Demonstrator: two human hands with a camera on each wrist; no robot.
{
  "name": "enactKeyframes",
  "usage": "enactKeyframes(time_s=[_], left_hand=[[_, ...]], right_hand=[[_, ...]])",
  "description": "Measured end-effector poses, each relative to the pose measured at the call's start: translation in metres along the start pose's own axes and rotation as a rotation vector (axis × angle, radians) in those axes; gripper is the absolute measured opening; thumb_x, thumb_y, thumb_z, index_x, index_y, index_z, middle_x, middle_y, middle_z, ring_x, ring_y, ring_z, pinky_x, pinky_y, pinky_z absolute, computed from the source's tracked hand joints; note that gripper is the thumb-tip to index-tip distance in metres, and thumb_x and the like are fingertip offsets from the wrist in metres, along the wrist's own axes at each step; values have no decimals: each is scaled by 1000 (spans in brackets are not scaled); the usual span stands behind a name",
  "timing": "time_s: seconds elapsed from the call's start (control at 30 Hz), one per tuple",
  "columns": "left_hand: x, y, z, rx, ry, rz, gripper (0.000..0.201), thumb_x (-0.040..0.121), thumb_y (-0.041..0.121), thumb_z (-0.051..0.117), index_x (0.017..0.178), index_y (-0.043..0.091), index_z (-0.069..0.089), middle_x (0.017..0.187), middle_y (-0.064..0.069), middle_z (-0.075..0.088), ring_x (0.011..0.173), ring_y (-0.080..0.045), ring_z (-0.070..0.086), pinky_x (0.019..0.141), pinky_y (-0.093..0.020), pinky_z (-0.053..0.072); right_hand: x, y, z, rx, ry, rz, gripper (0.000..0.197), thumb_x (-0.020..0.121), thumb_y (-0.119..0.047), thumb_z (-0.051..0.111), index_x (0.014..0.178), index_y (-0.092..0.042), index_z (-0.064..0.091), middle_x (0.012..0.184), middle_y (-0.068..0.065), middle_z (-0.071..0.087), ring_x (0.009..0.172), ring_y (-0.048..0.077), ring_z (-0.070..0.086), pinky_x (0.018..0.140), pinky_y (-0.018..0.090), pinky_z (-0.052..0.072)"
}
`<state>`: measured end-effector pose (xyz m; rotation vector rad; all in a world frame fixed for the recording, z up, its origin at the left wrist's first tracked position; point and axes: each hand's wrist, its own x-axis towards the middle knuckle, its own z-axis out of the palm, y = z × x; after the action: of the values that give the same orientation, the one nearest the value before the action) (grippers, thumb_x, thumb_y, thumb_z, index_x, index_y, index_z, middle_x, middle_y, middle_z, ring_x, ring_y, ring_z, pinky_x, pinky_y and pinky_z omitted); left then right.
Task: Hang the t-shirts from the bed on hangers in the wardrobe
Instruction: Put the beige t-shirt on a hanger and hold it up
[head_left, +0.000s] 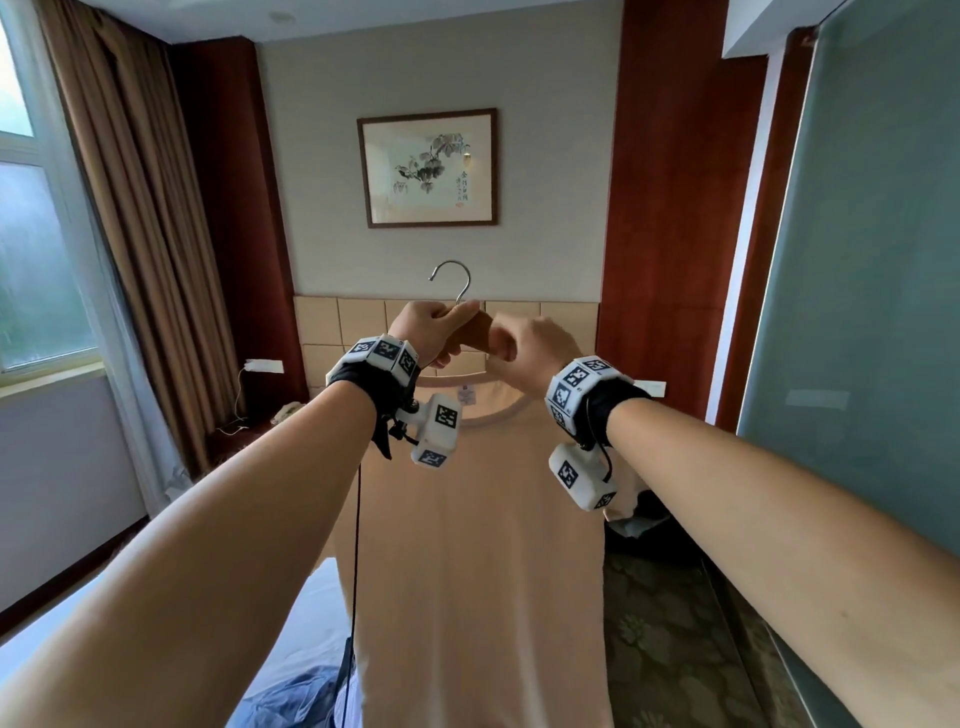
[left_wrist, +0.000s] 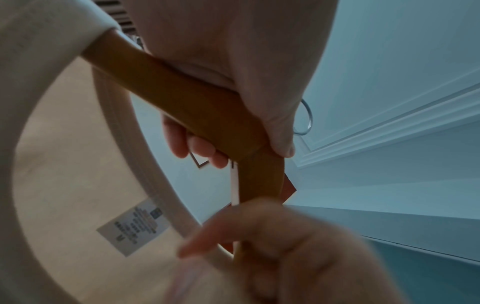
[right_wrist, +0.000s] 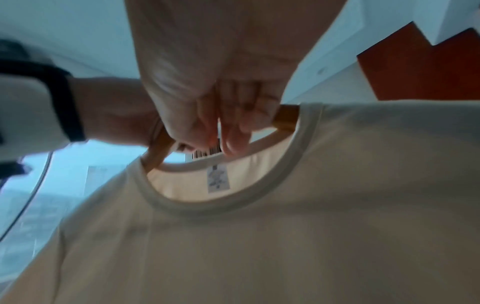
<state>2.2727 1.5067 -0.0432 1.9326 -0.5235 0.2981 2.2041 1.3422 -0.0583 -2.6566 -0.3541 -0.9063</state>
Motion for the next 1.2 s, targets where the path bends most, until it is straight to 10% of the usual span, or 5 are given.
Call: enactKeyframes(time_s=[0.13,0.3,0.57,0.93,1.2], left_hand=[[1,4,0,-22,-44,4,49,91,52,60,96,5,68,71,-12,66,54,-22,55,56,-32,51],[2,1,-2,-29,-123,50,45,94,50,57,102,7,66,71,-11,64,52,-20,54,53,-29,50],[20,-21,-24,-38,-209,90,41,96,46,56,105,8,65,75,-11,66,56,-21,58,55,-31,52],[37,-47,-46,-82,-336,112,41,98,41,54,108,2,64,84,-15,67,64,-25,60,62,-34,56],[33,-35,-28,-96,-516,234,38,99,43,52,103,10,69,98,-18,72,86,-32,69,86,-45,56]], right_hand=[[-1,-15,15,-263,-505,34,25,89,-29,61,113,-31,68,94,-6,63,84,19,63,82,31,52],[-2,-14,24,-309,-692,46,22,94,-30,57,107,-20,72,60,-3,68,64,17,70,74,28,57],[9,-24,27,-100,-438,246,19,86,-35,61,71,-31,72,65,-6,72,65,7,67,66,22,49],[24,-47,44,-123,120,332,19,74,-26,66,80,-24,48,82,-7,52,82,21,52,64,31,35],[15,-50,27,-18,-10,592,21,83,-31,67,98,-24,56,94,1,68,84,24,67,76,38,55]])
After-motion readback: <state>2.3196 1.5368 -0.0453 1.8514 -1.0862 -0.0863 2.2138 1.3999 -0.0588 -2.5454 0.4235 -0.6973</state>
